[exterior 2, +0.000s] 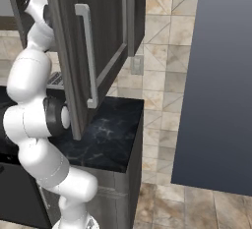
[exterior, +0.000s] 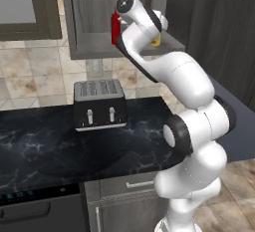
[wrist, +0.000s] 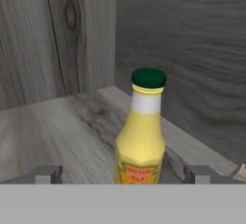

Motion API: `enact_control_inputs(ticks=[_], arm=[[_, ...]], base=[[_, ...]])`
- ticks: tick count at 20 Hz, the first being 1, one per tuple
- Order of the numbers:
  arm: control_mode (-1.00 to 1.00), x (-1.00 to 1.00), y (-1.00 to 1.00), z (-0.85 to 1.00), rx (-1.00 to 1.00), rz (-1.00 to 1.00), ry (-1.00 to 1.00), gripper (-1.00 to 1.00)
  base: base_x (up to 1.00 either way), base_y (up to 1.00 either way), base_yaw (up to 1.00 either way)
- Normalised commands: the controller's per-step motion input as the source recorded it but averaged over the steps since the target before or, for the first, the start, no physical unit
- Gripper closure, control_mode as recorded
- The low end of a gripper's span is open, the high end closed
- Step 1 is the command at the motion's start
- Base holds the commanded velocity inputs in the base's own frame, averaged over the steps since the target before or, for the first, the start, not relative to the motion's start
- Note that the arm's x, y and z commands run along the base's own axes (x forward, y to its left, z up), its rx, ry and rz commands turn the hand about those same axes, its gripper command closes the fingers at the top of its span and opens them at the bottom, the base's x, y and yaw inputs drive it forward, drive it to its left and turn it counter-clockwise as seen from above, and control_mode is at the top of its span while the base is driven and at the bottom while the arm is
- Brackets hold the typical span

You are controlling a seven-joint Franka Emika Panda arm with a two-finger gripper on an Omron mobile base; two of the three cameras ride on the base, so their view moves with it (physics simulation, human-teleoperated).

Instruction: Move the ketchup and mustard from the cabinet to the dining counter.

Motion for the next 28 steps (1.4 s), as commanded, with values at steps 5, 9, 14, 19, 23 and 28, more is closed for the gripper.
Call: enact_control_inputs(ticks=[5,9,14,19,23,28], arm=[[-1.00,0.15,-0.26,-0.09,0.00,0.00,0.00,-1.00],[-1.00,0.00,-0.39,-0.14,0.00,-0.02,0.00,-1.00],[-1.00,0.00,-0.18,-0.05,0.00,-0.01,0.00,-1.00],[-1.00,0.00,0.00,0.00,0.00,0.00,0.00,-1.00],[-1.00,0.00,0.00,0.00,0.00,0.00,0.00,-1.00],[-1.00,0.06,0.00,-0.02,0.01,0.00,0.00,-1.00]], base=[[0.00,0.00,0.00],[0.00,0.00,0.00],[0.00,0.00,0.00],[0.00,0.00,0.00],[0.00,0.00,0.00],[0.00,0.00,0.00]])
